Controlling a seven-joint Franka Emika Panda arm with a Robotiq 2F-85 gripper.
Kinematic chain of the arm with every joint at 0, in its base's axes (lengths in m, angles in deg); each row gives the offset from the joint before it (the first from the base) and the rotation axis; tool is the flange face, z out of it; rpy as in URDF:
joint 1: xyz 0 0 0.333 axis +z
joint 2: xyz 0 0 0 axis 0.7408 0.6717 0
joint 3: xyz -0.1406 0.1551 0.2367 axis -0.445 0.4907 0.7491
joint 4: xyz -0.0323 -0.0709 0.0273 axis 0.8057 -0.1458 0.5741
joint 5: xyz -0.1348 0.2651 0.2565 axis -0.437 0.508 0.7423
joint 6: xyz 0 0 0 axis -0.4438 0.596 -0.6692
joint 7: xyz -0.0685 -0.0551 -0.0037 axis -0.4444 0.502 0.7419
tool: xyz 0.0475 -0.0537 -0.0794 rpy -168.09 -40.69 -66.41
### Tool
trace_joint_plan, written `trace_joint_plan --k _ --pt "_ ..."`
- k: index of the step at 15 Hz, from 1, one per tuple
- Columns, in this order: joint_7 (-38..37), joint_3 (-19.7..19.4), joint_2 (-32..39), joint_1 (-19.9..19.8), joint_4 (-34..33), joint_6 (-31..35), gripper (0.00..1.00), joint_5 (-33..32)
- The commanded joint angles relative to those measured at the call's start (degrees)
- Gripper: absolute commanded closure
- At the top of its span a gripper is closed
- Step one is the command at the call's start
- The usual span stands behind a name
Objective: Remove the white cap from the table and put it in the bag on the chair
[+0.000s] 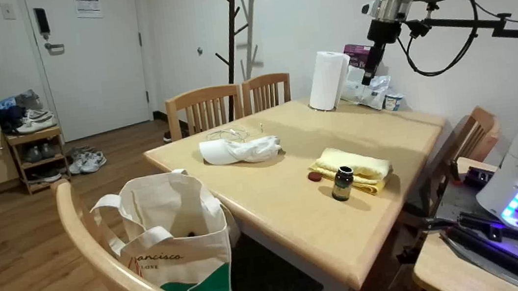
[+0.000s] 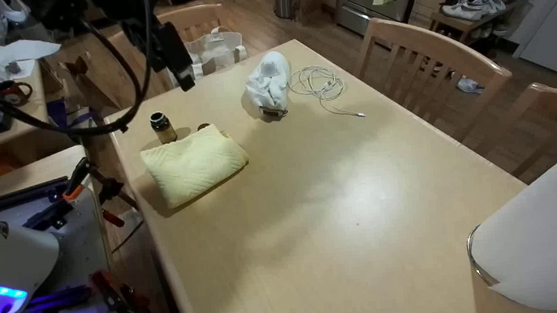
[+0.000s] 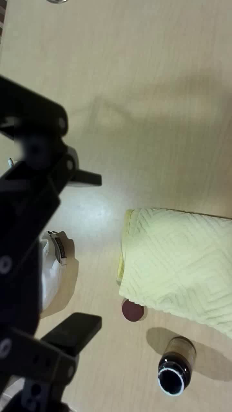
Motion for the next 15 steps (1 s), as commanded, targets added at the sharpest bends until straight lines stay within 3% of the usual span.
trace_joint_plan --k 1,5,9,15 --pt "-0.1 -0.1 0.0 0.1 -0.1 -0.1 0.00 -0.1" --pt "2.2 -0.2 7.4 1.2 -7.3 -0.3 0.00 0.0" --pt "9.0 0.0 19.3 3.6 -20.3 -3.1 0.00 0.6" --pt "14.9 4.7 38.7 5.2 -41.2 -4.7 0.00 -0.9"
